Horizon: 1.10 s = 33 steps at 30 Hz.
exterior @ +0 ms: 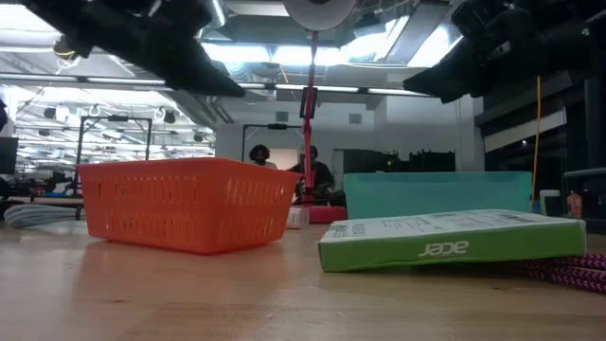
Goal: Pick and place items into bin
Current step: Put the white charger adapter into the red bin
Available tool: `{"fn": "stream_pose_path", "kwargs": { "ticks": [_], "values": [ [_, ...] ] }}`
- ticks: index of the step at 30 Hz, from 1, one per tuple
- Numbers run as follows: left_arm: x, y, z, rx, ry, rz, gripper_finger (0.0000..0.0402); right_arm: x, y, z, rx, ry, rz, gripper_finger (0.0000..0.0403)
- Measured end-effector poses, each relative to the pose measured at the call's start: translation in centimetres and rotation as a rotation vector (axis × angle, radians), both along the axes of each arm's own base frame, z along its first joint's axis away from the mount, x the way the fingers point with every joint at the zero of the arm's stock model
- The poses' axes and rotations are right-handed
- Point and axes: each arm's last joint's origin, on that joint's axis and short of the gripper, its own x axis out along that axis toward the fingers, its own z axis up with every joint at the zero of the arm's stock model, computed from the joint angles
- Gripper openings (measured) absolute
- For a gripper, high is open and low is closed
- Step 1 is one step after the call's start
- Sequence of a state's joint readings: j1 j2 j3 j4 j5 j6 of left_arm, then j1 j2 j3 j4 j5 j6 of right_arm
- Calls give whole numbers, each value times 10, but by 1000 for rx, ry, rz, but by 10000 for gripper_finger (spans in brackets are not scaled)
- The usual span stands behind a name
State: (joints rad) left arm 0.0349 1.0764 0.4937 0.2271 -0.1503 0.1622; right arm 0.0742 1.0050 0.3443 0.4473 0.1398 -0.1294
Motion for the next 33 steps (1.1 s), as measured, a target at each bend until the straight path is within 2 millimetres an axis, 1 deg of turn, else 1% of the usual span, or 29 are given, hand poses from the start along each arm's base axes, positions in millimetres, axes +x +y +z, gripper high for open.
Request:
{"fn": "stream_pose_path", "kwargs": {
  "ticks": [5, 9, 13, 16, 22, 26, 29, 33],
  "values": [
    [17, 3, -1, 75, 7, 50, 5, 0, 0, 2, -41, -19, 8, 0],
    [27, 1, -7, 108, 44, -24, 22, 1, 0, 3, -58, -29, 12, 0],
    [33, 1, -14, 158, 69, -56, 57, 1, 0, 3, -56, -31, 11, 0],
    [36, 2, -18, 159, 67, -38, 90, 1, 0, 3, -55, -31, 11, 0],
    [39, 2, -16, 166, 30, -18, 165, 1, 0, 3, -53, -31, 11, 0],
    [39, 3, -16, 164, 29, 17, 205, 1, 0, 3, -52, -29, 11, 0],
    [39, 5, -16, 174, 32, 70, 225, 1, 0, 3, -52, -28, 11, 0],
    [38, 6, -16, 216, 44, 97, 234, 1, 0, 3, -52, -28, 11, 0]
  ]
}}
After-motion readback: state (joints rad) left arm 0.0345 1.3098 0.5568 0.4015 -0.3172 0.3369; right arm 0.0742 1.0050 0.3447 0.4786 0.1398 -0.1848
